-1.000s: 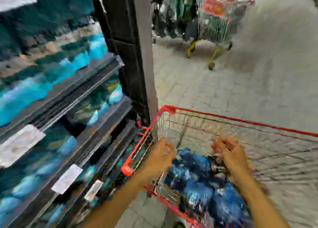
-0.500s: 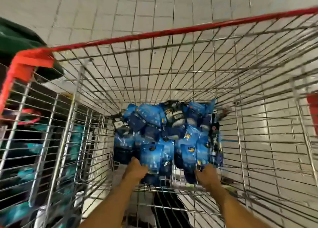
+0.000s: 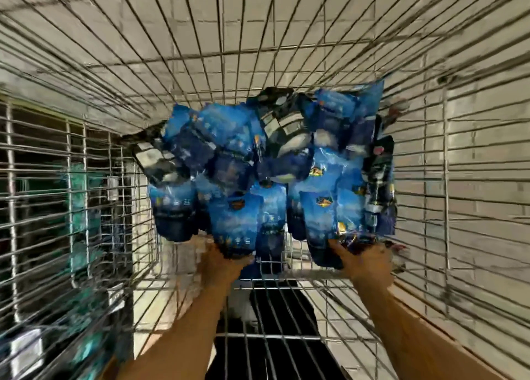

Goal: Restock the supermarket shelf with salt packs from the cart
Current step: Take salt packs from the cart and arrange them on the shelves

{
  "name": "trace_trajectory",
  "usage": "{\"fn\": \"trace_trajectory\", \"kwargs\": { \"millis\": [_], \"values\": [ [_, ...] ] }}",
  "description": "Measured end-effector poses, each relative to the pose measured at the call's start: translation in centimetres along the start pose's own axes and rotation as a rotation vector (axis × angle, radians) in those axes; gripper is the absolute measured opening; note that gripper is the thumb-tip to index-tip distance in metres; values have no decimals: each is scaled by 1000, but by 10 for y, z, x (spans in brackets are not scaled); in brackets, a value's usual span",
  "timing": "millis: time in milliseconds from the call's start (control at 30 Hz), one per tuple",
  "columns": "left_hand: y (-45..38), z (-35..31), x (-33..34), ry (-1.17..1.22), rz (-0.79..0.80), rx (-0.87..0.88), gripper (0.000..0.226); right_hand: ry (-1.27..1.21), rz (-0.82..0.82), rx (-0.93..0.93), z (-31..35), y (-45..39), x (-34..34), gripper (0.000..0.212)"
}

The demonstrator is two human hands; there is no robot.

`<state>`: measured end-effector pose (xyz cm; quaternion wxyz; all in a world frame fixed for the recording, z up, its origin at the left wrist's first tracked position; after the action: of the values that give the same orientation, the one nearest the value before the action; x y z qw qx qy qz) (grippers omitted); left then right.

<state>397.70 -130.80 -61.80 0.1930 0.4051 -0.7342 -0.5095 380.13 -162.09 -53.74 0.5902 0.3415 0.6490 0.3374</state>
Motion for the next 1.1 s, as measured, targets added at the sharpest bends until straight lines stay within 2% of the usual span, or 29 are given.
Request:
{"fn": "trace_trajectory", "kwargs": {
  "millis": [67,133,233,300,400,467,533,567,633,733,833,933,1000,1033,1100],
  "values": [
    [0,6,-8,-141,-89,-23,86,50,-46,44,-2,-3,2,117],
    [4,10,-12,-231,-132,-31,87,15,-106,41,-3,-6,1,121],
    [10,7,-17,-202,-177,-24,61,-38,-207,34,-4,-5,-1,123],
    [9,1,-14,-199,-145,-14,55,-143,-195,-12,-2,-6,4,118],
    [8,-7,-9,-194,-50,-22,46,-462,-78,-86,2,-6,19,101],
    [8,-13,-8,-190,5,-32,49,-638,9,-78,2,-5,27,91],
    [15,-20,-6,-183,82,-78,53,-819,148,-85,6,0,34,84],
    [21,-27,-9,-180,106,-91,46,-893,222,-100,10,5,36,82],
    [32,-45,-16,-197,146,-83,29,-958,323,-94,17,24,32,77],
    [60,-88,-33,-223,173,-30,24,-1019,373,-37,22,57,15,55],
    [101,-136,-56,-209,160,21,20,-1019,506,-94,42,102,-6,16],
    [152,-184,-85,-162,119,118,28,-934,583,-221,66,155,-33,17],
    [189,-208,-101,-104,111,161,48,-900,559,-294,78,190,-55,32],
    [208,-218,-109,-63,102,187,49,-902,574,-308,83,207,-61,36],
    [252,-235,-127,24,65,247,35,-849,616,-349,91,244,-71,45]
  ]
}}
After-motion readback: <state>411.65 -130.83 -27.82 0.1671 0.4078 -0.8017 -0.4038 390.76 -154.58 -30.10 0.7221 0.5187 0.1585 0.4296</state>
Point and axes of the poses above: each hand's wrist, its own y-axis away from the middle knuckle, its own x-axis out of the palm, z = x × y, the point moved 10 cm from there along -y, towards the middle knuckle, and after that the axes turned 10 degrees about z, right-handed, at the moved point
